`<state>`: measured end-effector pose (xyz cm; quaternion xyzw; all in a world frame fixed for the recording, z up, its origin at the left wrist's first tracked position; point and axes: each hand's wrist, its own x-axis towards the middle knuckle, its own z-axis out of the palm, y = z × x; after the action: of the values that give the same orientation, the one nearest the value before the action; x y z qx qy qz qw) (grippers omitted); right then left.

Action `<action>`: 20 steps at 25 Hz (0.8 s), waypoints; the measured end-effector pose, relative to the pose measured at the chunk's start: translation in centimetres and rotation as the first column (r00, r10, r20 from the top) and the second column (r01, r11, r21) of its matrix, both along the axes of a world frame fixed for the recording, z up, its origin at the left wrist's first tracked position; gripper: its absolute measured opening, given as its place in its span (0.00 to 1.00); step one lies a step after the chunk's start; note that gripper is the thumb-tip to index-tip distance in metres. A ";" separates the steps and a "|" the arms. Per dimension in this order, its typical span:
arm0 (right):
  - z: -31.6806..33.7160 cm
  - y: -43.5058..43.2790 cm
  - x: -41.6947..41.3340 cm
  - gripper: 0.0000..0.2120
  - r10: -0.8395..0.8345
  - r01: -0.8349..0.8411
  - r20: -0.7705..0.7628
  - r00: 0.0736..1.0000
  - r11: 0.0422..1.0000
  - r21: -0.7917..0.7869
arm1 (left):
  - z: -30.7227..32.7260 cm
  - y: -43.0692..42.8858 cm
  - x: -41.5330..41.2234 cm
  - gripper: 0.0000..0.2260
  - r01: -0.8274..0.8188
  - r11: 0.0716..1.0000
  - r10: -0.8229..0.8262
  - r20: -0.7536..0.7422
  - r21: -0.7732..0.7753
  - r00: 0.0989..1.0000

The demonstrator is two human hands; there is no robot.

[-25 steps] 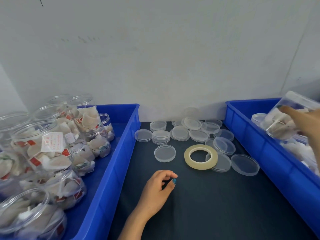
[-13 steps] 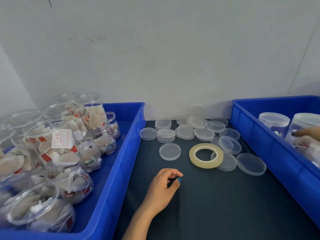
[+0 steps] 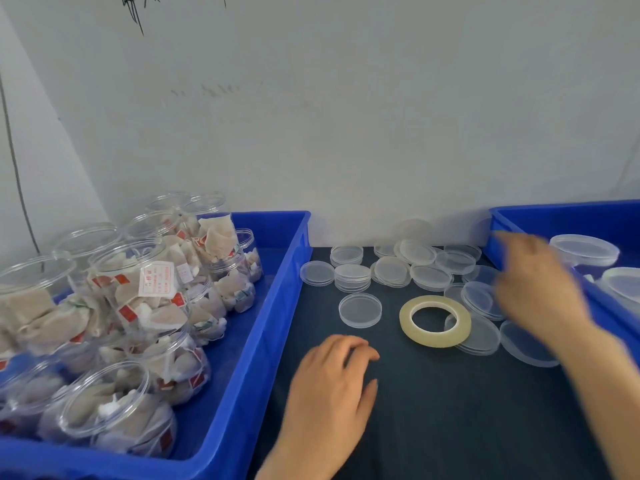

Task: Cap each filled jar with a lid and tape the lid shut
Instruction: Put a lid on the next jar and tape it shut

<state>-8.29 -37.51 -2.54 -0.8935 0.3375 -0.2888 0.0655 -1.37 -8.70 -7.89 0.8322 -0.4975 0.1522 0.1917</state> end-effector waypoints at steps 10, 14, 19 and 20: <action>3.8 25.0 14.5 0.31 0.928 -0.933 0.098 0.359 0.360 0.007 | 12.4 12.6 12.4 0.31 -0.690 0.702 0.699 0.355 -0.176 0.621; 6.1 28.0 19.3 0.40 0.920 -0.920 0.003 0.392 0.392 -0.007 | 12.9 14.5 15.4 0.31 -0.792 0.610 0.779 0.201 -0.027 0.593; 5.0 30.1 21.1 0.37 0.932 -0.932 0.001 0.362 0.362 0.003 | 11.7 15.1 14.5 0.24 -0.771 0.631 0.750 0.190 0.080 0.633; 4.7 30.3 20.9 0.34 0.932 -0.932 0.037 0.361 0.361 -0.010 | 11.9 15.0 14.3 0.22 -0.760 0.647 0.745 0.163 0.060 0.647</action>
<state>12.63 -7.22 2.15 -0.9221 -0.2259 -0.2153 0.2290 12.90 6.31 3.96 0.9626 -0.1260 0.2380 0.0284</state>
